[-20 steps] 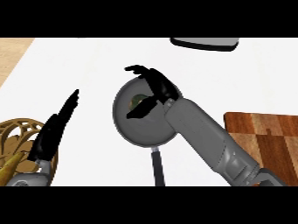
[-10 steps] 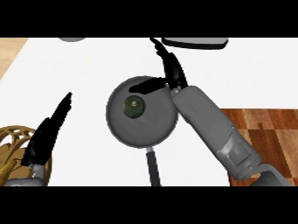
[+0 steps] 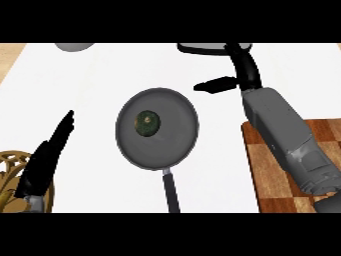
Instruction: Pick the squash from the cutting board and place it in the pan
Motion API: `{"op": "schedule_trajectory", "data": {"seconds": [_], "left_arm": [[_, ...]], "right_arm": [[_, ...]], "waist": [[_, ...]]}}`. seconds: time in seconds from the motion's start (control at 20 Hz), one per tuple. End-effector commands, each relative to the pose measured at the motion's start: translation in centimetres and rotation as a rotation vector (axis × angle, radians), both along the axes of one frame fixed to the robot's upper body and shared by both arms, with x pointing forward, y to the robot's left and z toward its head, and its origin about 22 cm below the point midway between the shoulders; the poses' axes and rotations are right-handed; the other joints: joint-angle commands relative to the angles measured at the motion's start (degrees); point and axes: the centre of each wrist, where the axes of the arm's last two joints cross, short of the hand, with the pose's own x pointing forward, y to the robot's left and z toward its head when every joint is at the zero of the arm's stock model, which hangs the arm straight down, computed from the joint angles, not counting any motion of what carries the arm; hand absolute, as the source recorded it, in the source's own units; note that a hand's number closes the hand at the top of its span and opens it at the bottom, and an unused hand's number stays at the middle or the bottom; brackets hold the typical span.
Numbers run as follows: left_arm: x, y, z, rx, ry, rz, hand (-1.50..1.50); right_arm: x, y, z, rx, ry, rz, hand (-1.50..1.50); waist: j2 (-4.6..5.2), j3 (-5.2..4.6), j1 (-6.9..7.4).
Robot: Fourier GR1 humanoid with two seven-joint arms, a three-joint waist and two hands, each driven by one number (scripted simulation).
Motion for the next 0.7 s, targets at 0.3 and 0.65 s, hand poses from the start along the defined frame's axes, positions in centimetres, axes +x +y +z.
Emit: {"op": "schedule_trajectory", "data": {"seconds": [0.3, 0.65], "left_arm": [[0.0, 0.6, 0.6, 0.0, -0.003, -0.001, 0.0], [-0.8, 0.2, -0.3, 0.004, 0.016, 0.009, 0.0]], "right_arm": [[-1.1, -13.4, -0.3, -0.006, -0.056, -0.028, -1.5], [-1.6, -18.1, 1.9, -0.045, -0.019, 0.036, -1.5]], "waist": [[0.24, 0.08, 0.11], [0.12, 0.09, 0.09]]}}
